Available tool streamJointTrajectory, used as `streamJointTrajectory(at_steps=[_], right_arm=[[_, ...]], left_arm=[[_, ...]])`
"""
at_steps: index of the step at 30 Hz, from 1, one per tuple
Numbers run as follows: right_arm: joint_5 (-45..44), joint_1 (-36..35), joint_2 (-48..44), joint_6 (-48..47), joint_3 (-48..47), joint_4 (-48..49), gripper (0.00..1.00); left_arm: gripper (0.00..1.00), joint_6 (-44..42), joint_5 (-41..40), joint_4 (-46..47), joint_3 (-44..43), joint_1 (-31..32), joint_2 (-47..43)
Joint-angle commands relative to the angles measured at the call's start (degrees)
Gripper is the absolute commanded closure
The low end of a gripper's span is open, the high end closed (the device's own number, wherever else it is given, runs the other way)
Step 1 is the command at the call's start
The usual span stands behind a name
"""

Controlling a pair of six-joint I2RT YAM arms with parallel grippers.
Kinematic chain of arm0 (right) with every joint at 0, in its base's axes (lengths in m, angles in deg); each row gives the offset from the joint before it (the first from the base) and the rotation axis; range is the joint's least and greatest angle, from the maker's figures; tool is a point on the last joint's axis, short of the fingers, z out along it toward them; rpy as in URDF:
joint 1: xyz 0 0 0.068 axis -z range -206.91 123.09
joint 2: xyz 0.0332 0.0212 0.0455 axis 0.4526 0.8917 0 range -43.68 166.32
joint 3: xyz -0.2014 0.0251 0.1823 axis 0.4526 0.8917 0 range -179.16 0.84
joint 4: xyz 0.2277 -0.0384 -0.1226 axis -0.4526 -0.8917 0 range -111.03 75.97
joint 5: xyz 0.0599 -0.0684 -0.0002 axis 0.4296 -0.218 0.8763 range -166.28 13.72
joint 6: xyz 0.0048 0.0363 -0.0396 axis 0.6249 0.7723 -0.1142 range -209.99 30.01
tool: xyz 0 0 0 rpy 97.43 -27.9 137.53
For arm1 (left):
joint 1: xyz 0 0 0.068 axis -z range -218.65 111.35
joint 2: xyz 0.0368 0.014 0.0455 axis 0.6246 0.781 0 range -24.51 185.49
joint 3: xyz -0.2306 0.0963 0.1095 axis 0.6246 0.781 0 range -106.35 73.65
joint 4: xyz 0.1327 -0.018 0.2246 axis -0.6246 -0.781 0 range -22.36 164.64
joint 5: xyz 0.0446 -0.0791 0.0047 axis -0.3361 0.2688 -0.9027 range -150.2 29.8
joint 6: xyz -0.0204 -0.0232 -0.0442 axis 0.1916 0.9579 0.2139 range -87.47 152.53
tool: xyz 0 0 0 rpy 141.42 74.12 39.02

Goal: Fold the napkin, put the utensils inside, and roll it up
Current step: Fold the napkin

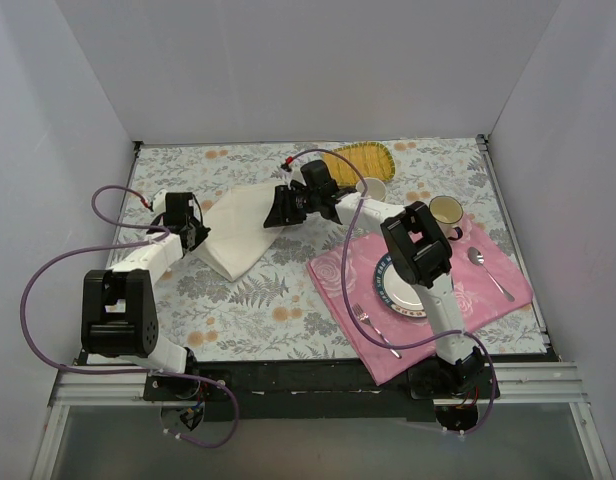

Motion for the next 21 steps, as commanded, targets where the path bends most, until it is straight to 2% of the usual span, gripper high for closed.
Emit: streamJointTrajectory(at_steps=[1, 4, 10, 21], right_arm=[[3.4, 0.3, 1.9, 2.9, -2.0, 6.9, 0.51], [4.7, 0.3, 2.5, 3.7, -1.5, 8.4, 0.53], [3.7, 0.5, 2.7, 3.6, -0.3, 9.2, 0.53], [-9.0, 2.3, 1.1, 2.9, 5.2, 3.0, 0.59]], left_arm=[[1.0, -4.0, 0.5, 6.2, 2.5, -1.3, -1.3], [1.0, -6.5, 3.6, 10.1, 4.3, -1.3, -2.2], [1.0, -5.9, 5.5, 11.5, 5.4, -1.3, -5.2], [1.0, -5.2, 8.6, 13.6, 4.0, -1.3, -5.1]])
